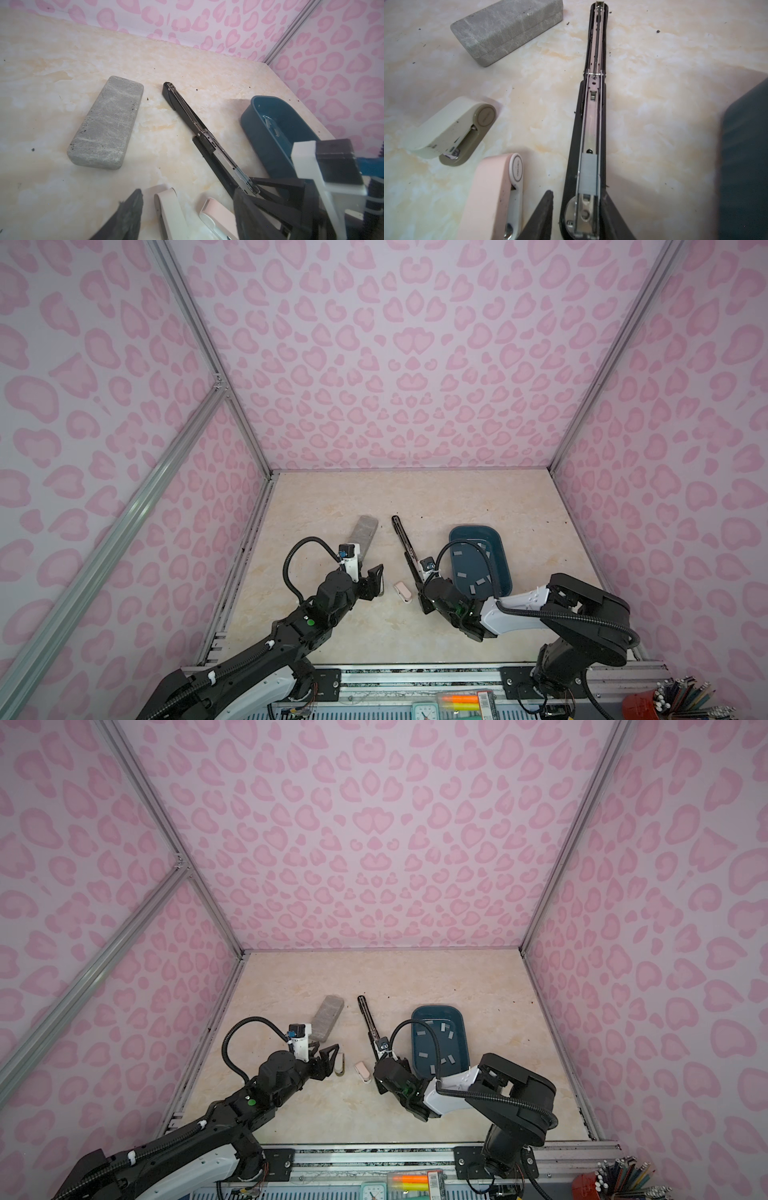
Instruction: Load the staples into the stapler
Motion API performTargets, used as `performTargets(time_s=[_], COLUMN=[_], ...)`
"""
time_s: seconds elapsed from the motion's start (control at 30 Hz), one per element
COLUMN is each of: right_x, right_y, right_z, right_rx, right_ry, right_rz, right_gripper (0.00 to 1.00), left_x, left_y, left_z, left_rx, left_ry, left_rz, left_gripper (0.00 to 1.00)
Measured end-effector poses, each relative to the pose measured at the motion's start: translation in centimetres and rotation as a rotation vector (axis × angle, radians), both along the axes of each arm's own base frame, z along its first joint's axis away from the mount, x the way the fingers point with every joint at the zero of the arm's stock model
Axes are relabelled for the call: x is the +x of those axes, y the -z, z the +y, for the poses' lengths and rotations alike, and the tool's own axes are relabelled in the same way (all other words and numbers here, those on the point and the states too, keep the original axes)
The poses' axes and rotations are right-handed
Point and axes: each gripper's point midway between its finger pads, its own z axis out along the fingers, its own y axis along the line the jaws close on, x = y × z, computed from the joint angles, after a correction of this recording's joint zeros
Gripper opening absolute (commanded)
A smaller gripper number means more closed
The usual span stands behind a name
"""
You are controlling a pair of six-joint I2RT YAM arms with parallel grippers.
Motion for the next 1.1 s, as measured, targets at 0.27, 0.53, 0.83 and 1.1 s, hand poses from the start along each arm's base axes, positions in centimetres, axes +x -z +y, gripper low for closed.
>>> performTargets(time_s=[0.27,0.53,0.83,1.1], right_x=[0.8,0.3,0.0,-0.3], right_y=[0.3,-0.2,-0.6,-0.4], right_z=[-0.2,0.0,-0.5,-0.7], right_rx=[0.011,0.079,0.159,0.178], right_ry=[0.015,-0.001,0.018,0.023], right_rz=[0.012,0.054,0.112,0.12], right_gripper=[0.14,0.06,0.06,0.05], left_x=[2.1,4.7,7.6,9.0], left_y=[0.5,2.6,6.9,9.4], left_z=[-1.5,-4.1,-7.1,-8.5], left_rx=[-0.041,-0.063,-0.072,-0.107], left_ry=[-0.001,-0.023,-0.06,-0.052], left_rz=[0.118,0.275,0.441,0.52], left_gripper=[0.7,0.7,0.73,0.73])
